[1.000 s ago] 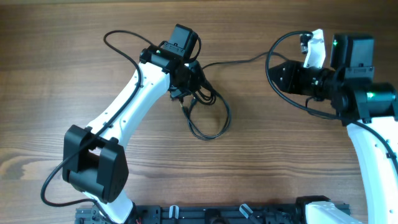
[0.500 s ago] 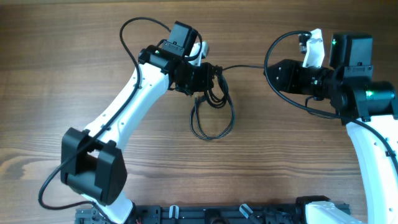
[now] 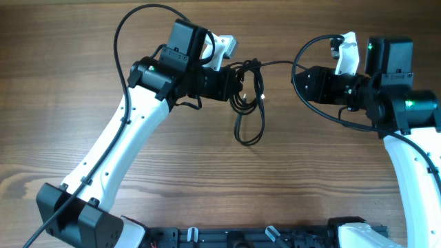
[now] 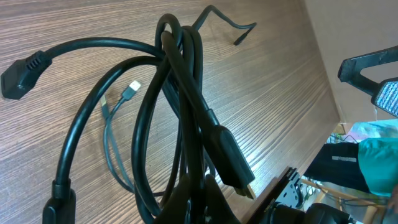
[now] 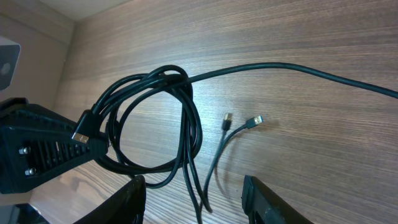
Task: Untangle cables
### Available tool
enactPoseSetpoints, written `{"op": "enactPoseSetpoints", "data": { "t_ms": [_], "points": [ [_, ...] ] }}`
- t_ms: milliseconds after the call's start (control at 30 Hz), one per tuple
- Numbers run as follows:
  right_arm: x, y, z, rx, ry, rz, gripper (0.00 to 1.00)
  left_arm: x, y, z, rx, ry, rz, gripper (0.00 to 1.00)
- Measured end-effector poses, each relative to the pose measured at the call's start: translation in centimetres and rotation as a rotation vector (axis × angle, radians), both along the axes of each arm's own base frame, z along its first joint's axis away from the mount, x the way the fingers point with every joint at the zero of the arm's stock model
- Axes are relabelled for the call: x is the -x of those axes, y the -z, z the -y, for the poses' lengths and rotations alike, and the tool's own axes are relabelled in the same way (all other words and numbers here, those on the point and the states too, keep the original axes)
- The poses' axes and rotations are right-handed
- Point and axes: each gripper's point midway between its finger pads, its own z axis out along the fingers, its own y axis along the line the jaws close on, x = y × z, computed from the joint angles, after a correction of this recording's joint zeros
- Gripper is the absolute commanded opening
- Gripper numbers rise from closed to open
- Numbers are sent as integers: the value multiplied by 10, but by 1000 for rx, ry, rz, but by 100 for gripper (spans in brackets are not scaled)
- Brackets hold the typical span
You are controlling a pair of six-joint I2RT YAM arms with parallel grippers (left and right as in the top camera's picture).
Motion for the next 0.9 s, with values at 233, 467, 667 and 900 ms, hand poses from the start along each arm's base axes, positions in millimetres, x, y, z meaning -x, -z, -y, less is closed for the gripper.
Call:
{"op": "enactPoseSetpoints", "data": {
  "t_ms": [233, 467, 667, 900],
  "points": [
    [0, 0, 0, 0, -1, 0, 52, 0, 0, 0, 0, 0, 0, 4],
    [0, 0, 0, 1, -1, -2, 52, 0, 0, 0, 0, 0, 0, 4],
    [1, 0, 0, 1, -1, -3, 53, 0, 0, 0, 2, 2, -1, 4],
    [2, 2, 0, 3, -3, -10, 53, 0, 0, 0, 2, 2, -1, 4]
  ]
}}
